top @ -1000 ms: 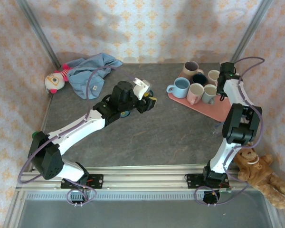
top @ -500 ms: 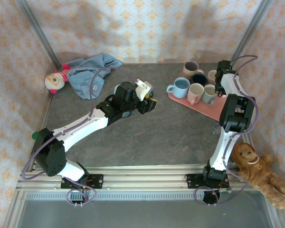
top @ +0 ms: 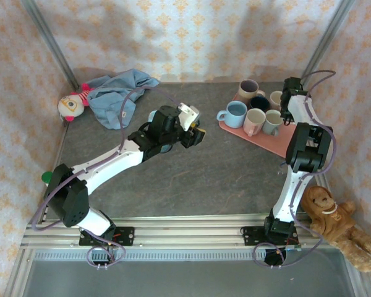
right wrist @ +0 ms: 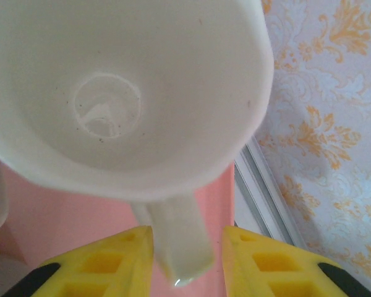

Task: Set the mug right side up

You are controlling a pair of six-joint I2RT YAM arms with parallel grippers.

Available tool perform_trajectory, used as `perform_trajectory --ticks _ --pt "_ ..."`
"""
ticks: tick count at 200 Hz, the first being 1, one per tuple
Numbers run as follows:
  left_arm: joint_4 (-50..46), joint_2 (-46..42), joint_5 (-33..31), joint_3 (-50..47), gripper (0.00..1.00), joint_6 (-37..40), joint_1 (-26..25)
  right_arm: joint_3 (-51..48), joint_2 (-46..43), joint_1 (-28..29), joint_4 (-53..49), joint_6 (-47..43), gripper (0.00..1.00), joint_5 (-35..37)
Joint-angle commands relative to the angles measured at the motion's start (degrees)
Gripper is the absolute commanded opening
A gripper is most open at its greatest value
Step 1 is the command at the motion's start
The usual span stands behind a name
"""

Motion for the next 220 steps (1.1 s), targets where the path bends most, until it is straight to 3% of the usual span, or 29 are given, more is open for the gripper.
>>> perform_trajectory --ticks 1,26,59,95,121,175,198,220 --pt "-0.8 0.4 -1.6 2.3 0.54 -0.1 0.3 0.4 -6.1 -0.4 -0.3 0.9 0.36 1.8" --pt "-0.9 0.0 -4.2 2.4 0.54 -1.7 0.3 -2.4 -10.8 -0.4 -0.6 3.2 0.40 1.9" --pt "-3.2 -0.8 -9.2 2.9 0.55 -6.6 0.2 -9.7 -20.3 -0.4 0.3 5.3 0.44 -3.1" --pt "-7.7 -2.1 -16.1 2.4 0.55 -15.4 1.1 -21.5 -33.2 0.9 6.8 -0.9 0.49 -22.4" --pt "-11.1 -3.1 -16.5 1.1 0.55 -21.3 3.7 -24.3 -36.8 8.2 6.4 -10.8 0.50 -33.6" --pt "-14.7 -6.7 -16.7 -2.4 0.55 -25.3 8.2 -25.7 -34.9 22.2 14.1 -17.3 0.53 -53.3" --pt "-18.6 -8.1 -19.3 -2.7 0.55 -25.5 8.8 -23.0 -31.3 25.3 14.1 -17.4 0.53 -56.3" --pt "-25.9 -7.6 -23.4 -1.3 0.55 -28.5 9.1 -19.6 -28.6 27.0 11.4 -15.6 0.53 -54.8"
